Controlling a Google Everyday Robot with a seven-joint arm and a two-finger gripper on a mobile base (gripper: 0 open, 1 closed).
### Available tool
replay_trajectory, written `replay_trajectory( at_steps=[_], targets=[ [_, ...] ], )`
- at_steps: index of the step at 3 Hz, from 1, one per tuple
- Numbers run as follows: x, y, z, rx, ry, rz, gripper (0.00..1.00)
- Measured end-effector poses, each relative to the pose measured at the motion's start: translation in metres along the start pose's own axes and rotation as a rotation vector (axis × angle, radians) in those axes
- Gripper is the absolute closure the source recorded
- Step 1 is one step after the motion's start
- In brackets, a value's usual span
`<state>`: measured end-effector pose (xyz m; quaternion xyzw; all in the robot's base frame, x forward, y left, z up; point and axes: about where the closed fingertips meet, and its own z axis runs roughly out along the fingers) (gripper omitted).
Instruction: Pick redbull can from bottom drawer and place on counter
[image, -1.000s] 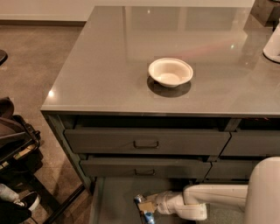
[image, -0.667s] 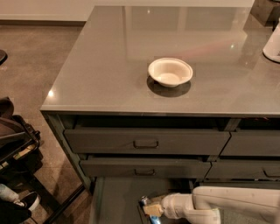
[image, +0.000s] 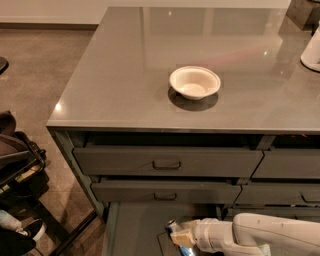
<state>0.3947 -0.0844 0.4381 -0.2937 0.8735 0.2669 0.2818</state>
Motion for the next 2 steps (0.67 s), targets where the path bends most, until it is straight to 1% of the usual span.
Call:
replay_trajectory(
  at_steps=[1, 2],
  targets=[
    [0.0, 0.0, 0.0, 0.0, 0.0, 0.0, 1.0],
    [-0.021, -0.002, -0.023, 0.04, -0.005, -0.047, 1.0]
  ],
)
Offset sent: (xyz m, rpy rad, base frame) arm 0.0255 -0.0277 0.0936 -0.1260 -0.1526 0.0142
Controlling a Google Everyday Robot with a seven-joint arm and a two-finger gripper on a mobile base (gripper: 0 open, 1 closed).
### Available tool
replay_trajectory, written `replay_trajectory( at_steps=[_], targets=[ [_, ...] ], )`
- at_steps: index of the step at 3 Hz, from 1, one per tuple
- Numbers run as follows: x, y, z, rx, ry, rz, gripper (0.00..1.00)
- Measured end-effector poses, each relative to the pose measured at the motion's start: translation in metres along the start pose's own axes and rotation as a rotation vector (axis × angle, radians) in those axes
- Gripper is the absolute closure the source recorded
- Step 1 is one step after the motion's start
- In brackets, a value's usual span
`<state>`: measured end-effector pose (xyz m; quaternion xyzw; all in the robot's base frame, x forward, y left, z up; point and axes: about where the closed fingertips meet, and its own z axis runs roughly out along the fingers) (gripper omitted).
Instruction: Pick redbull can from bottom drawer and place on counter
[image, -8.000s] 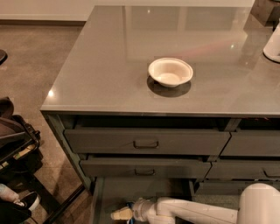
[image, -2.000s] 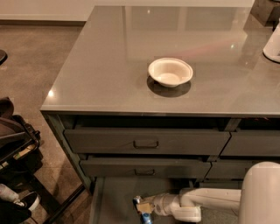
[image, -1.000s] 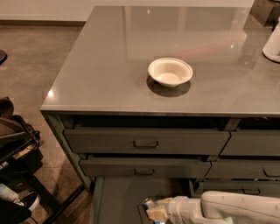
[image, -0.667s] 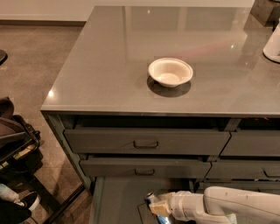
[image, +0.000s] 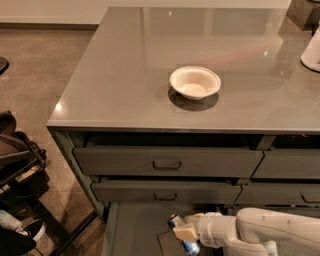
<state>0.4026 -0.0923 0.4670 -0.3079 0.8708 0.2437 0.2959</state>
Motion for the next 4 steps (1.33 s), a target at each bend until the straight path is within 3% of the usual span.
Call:
replay_trajectory(
  at_steps=[1, 3, 4],
  targets=[
    [-0.04, 0.01, -0.047, 0.074, -0.028, -0.078, 1.0],
    [-0.107, 0.05, -0.118, 0.197, -0.03, -0.202, 1.0],
    [-0.131, 0.055, -0.139, 0.248, -0.052, -0.254, 1.0]
  ],
)
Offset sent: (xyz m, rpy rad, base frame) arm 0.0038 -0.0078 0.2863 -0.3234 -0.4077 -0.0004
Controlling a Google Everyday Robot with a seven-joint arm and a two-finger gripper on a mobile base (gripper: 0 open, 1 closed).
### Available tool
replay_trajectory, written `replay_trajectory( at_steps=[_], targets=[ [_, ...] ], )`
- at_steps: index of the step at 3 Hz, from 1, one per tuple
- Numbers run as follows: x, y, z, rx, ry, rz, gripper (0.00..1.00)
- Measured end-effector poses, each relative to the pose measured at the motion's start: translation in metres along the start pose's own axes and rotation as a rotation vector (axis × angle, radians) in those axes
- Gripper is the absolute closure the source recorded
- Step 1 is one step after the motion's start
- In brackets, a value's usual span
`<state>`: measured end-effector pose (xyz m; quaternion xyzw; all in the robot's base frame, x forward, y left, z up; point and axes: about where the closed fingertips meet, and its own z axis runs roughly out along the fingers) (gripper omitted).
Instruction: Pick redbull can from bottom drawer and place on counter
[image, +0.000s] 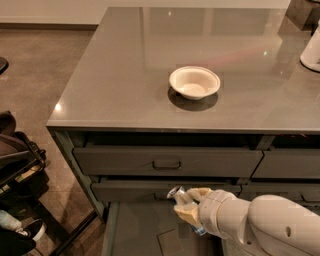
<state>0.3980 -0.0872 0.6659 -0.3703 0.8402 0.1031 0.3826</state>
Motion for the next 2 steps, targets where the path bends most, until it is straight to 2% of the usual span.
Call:
replay_trajectory(
  at_steps=[1, 2],
  targets=[
    [0.0, 0.0, 0.0, 0.0, 0.0, 0.0, 1.0],
    [-0.009, -0.008, -0.011, 0.035, -0.008, -0.025, 1.0]
  ],
)
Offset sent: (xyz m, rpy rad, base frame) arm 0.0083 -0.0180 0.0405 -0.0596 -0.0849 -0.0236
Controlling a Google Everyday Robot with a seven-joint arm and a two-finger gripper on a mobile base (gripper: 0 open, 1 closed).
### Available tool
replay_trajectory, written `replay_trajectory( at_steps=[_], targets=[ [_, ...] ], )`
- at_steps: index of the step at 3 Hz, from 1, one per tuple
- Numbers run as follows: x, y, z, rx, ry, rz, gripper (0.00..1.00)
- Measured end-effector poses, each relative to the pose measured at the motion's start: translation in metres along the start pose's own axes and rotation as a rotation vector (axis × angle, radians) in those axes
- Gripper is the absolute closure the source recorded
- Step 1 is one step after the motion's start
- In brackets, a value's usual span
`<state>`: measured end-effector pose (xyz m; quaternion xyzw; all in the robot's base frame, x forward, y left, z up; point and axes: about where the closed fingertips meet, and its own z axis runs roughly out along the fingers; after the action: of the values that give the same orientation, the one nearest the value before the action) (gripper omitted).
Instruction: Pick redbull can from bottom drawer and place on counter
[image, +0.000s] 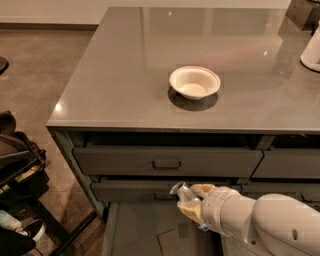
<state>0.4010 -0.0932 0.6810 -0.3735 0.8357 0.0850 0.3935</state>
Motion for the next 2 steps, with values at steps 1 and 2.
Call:
replay_trajectory(
  at_steps=[1, 2],
  targets=[
    [-0.021, -0.031, -0.031, 0.116, -0.012, -0.085, 1.0],
    [-0.058, -0.072, -0.078, 0.251, -0.059, -0.17, 1.0]
  ],
)
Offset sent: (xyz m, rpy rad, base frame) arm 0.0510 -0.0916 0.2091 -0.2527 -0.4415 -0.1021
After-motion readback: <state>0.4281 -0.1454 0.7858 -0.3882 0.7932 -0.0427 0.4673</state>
